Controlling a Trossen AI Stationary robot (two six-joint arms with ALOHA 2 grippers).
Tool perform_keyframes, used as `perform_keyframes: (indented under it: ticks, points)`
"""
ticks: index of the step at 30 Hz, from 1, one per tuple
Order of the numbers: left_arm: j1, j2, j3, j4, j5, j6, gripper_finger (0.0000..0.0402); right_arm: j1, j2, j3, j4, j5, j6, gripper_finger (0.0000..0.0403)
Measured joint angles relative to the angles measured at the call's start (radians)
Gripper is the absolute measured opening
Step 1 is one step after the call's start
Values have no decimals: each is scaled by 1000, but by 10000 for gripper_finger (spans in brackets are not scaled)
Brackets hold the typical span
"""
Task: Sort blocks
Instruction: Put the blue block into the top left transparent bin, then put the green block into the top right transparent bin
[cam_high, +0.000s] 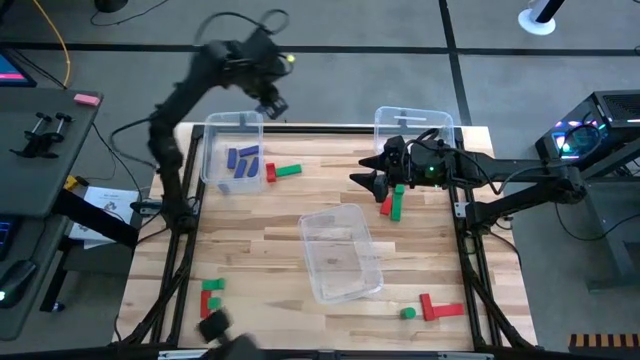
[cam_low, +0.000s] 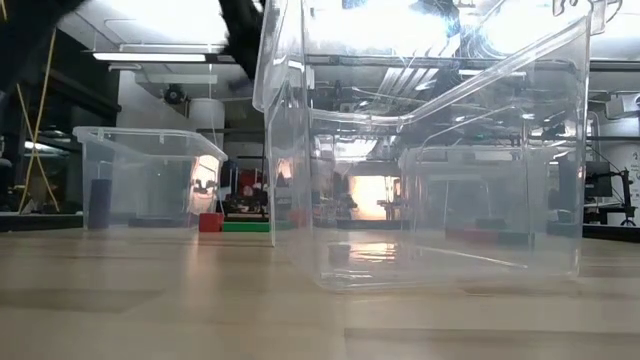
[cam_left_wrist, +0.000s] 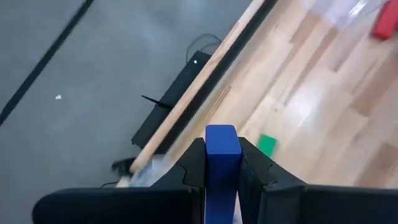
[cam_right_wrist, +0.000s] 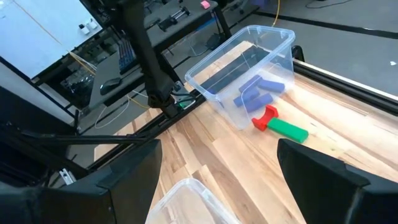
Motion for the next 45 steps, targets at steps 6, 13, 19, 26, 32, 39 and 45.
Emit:
perform_keyframes:
  ticks: [6,13,19,26,32,39,45]
  points:
    - [-19,-121,-37,-44,-133,-114,27,0,0,0,0,0,-8,316]
    - [-45,-349,-568,174,-193,-265,27,17,0,0,0,-1,-24,316]
    - [-95,-632,-1147,640,-147,-492,27,22,0,0,0,-2,-30,316]
    - [-108,-764,-1376,723,-293,-614,27,22,0,0,0,-2,-30,316]
    - [-108,-800,-1395,719,-306,-614,90,22,0,0,0,-1,-23,316]
    - [-107,-802,-1376,702,-245,-631,210,21,0,0,0,-1,-23,316]
    - [-182,-868,-1348,805,120,-688,244,19,-4,0,-7,-2,-31,316]
